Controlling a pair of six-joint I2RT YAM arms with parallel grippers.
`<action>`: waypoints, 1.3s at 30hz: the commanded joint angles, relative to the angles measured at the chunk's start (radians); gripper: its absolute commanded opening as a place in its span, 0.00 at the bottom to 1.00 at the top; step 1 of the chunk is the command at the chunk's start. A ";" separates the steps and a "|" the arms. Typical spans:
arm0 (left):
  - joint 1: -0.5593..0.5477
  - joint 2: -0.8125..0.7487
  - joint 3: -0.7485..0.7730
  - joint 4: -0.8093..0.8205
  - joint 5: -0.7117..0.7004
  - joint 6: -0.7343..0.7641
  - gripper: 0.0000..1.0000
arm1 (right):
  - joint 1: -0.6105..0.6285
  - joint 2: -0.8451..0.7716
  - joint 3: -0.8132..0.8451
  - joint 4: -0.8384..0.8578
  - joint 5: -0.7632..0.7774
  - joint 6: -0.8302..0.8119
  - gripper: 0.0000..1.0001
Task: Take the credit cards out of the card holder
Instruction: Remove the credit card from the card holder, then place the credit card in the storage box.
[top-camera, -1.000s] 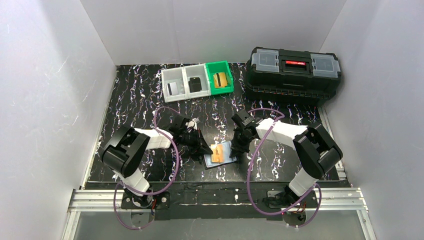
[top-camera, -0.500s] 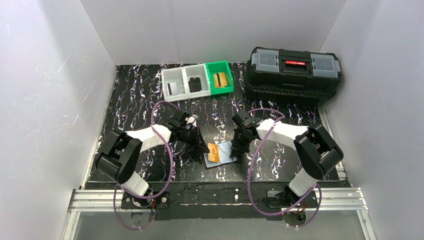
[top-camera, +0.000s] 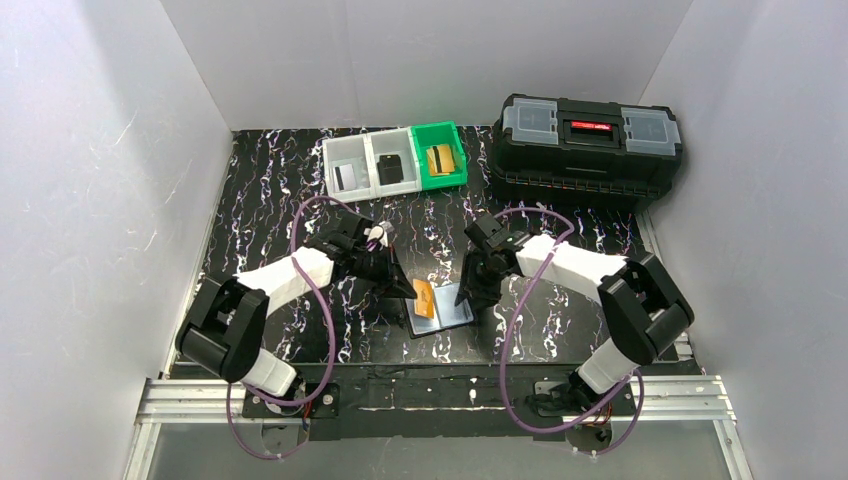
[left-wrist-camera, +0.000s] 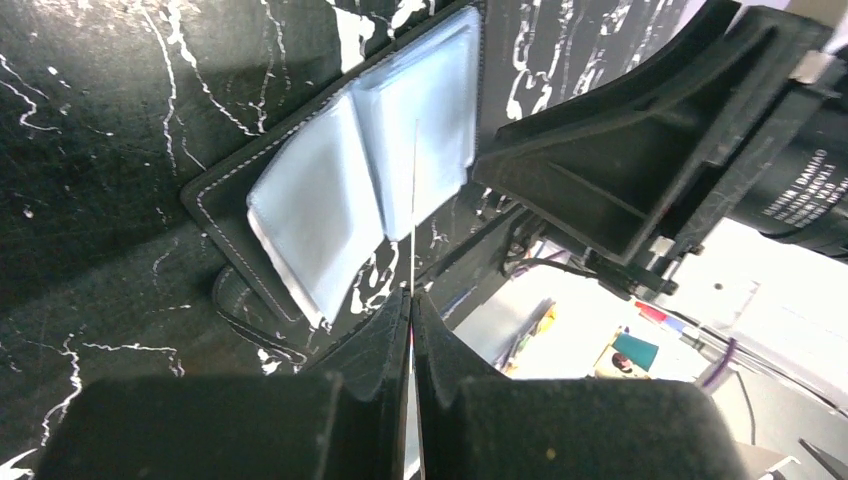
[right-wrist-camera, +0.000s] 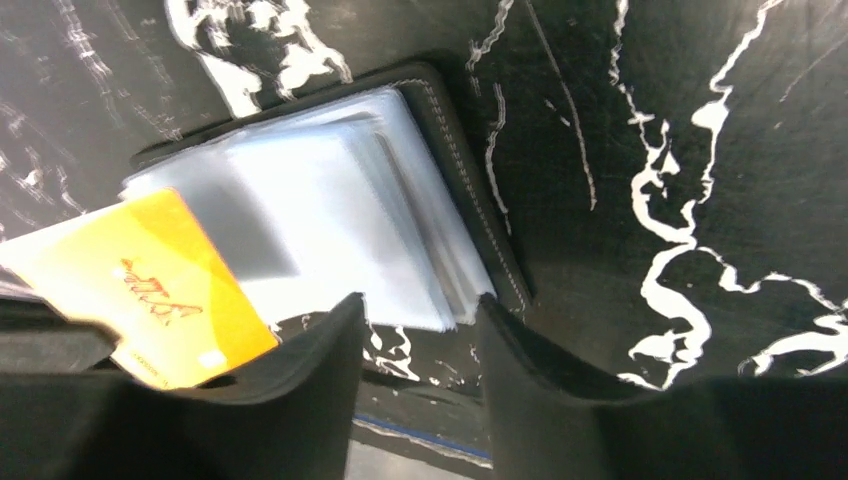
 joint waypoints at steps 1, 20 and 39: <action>0.025 -0.085 0.032 -0.003 0.061 -0.031 0.00 | -0.004 -0.116 0.115 -0.064 0.035 -0.041 0.61; 0.113 -0.115 0.064 0.615 0.242 -0.566 0.00 | -0.192 -0.314 -0.033 0.589 -0.477 0.233 0.79; 0.113 -0.111 0.168 0.269 0.254 -0.325 0.39 | -0.208 -0.213 0.044 0.564 -0.493 0.212 0.01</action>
